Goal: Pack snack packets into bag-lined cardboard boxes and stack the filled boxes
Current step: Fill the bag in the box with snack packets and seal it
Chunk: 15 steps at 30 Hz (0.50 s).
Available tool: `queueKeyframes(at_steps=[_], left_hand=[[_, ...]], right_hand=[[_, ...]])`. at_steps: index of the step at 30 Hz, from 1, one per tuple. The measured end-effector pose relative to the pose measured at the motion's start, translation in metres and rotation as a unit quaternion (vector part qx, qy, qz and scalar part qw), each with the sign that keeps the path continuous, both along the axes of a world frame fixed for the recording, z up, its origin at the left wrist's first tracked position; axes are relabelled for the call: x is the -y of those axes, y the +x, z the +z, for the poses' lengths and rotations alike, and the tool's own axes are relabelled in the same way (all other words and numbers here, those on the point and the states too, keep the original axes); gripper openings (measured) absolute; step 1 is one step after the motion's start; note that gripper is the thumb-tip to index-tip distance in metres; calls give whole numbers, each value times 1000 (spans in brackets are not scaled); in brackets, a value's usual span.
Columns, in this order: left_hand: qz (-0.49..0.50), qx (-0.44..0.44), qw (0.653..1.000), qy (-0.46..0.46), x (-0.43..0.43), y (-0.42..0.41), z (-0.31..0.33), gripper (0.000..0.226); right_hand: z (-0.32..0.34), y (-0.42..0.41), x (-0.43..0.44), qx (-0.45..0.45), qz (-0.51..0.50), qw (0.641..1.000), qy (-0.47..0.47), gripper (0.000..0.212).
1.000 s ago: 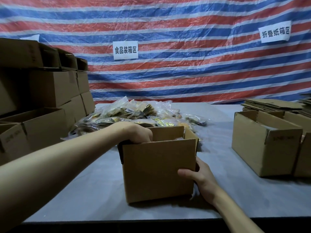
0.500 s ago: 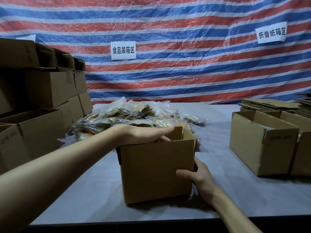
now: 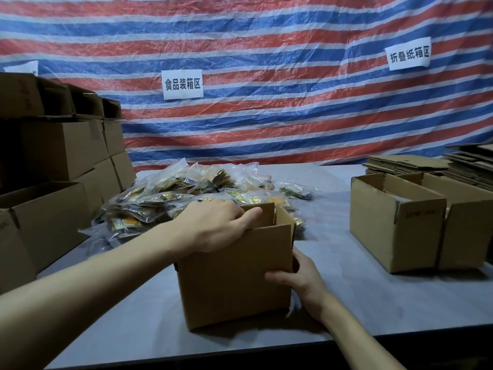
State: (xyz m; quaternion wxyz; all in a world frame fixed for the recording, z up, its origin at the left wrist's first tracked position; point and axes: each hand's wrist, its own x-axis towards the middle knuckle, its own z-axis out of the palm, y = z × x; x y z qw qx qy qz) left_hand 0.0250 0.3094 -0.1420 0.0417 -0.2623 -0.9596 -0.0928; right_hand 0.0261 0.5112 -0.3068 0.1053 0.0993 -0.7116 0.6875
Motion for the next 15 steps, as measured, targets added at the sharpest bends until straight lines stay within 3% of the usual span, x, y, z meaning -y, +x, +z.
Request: queueKeyframes(at_steps=[7, 11, 13, 15], left_hand=[[-10, 3, 999, -31, 9, 18, -5, 87], [-20, -98, 995, -24, 13, 23, -10, 57], [-6, -137, 989, 52, 8, 26, -16, 49], [32, -126, 974, 187, -2, 28, -23, 55]], right_hand=[[4, 12, 0, -29, -34, 998, 36, 95], [6, 26, -15, -30, -101, 993, 48, 102], [8, 36, -28, -31, -158, 986, 52, 103], [11, 47, -41, -30, -216, 974, 65, 107]])
